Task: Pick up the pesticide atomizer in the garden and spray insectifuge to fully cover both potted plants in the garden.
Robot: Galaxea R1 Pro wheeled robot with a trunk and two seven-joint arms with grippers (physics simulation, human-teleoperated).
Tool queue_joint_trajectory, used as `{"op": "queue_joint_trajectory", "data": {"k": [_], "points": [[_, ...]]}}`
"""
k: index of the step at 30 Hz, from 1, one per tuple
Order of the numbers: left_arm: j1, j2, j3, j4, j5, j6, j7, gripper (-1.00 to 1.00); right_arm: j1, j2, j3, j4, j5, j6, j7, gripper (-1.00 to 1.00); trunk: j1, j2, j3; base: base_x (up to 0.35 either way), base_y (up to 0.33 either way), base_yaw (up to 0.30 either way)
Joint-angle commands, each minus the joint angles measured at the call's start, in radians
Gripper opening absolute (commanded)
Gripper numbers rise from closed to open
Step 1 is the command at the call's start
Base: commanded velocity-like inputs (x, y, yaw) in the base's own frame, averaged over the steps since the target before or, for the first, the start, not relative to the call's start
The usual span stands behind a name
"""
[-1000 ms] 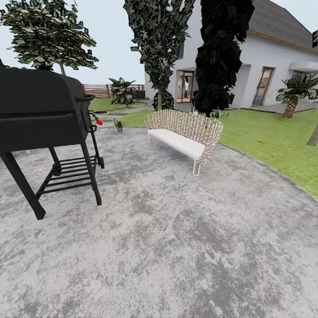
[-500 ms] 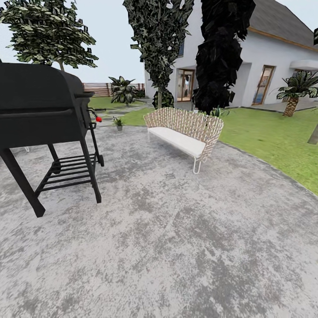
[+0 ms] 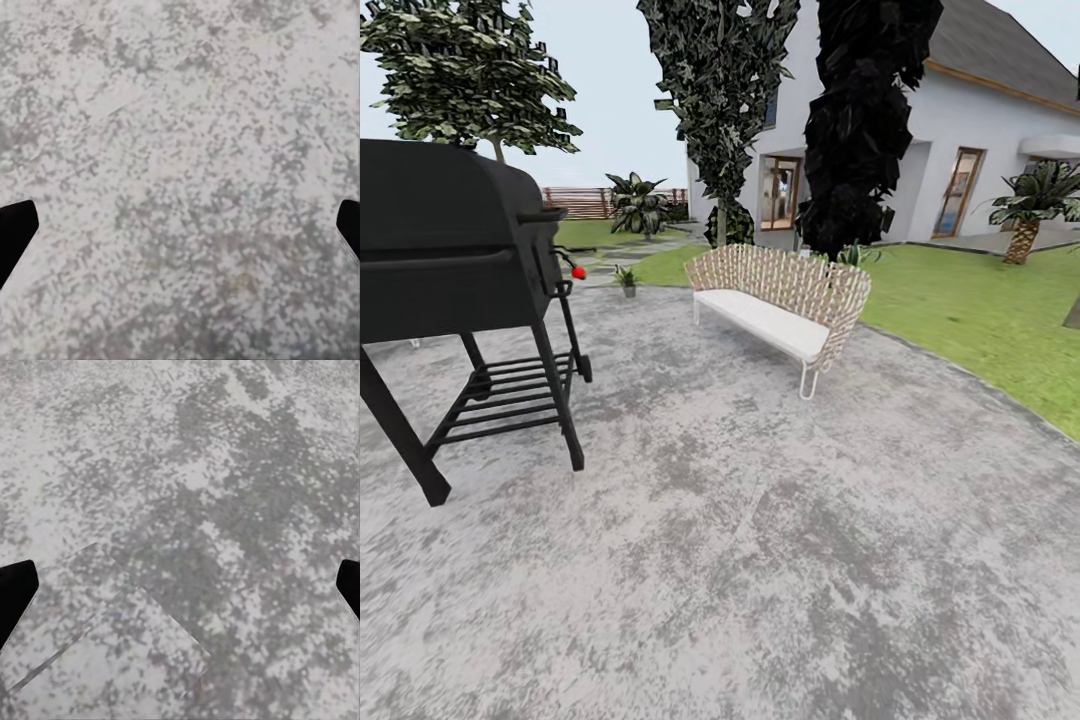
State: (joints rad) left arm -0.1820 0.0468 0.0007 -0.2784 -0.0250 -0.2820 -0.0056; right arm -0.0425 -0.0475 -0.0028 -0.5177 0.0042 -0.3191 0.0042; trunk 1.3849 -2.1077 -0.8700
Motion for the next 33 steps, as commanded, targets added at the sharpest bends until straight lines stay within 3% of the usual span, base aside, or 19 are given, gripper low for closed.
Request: {"op": "queue_joint_trajectory", "data": {"k": [1,8,33], "points": [[-0.001,0.002,0.001,0.001,-0.003,-0.003,-0.001,1.00,0.000,0.000,0.000,0.001,0.000,-0.003,0.000,1.00,0.000,0.000,-0.001,0.338,0.000,0.000],[-0.001,0.018,-0.001,0.001,-0.003,-0.005,-0.002,1.00,0.000,-0.001,-0.002,0.001,0.000,-0.003,-0.001,1.00,0.000,0.000,-0.001,0.339,0.000,0.000],[-0.001,0.021,-0.002,0.001,-0.003,-0.004,-0.002,1.00,0.000,-0.011,-0.002,-0.001,0.000,-0.003,-0.001,1.00,0.000,0.000,-0.001,0.339,0.000,0.000]]}}
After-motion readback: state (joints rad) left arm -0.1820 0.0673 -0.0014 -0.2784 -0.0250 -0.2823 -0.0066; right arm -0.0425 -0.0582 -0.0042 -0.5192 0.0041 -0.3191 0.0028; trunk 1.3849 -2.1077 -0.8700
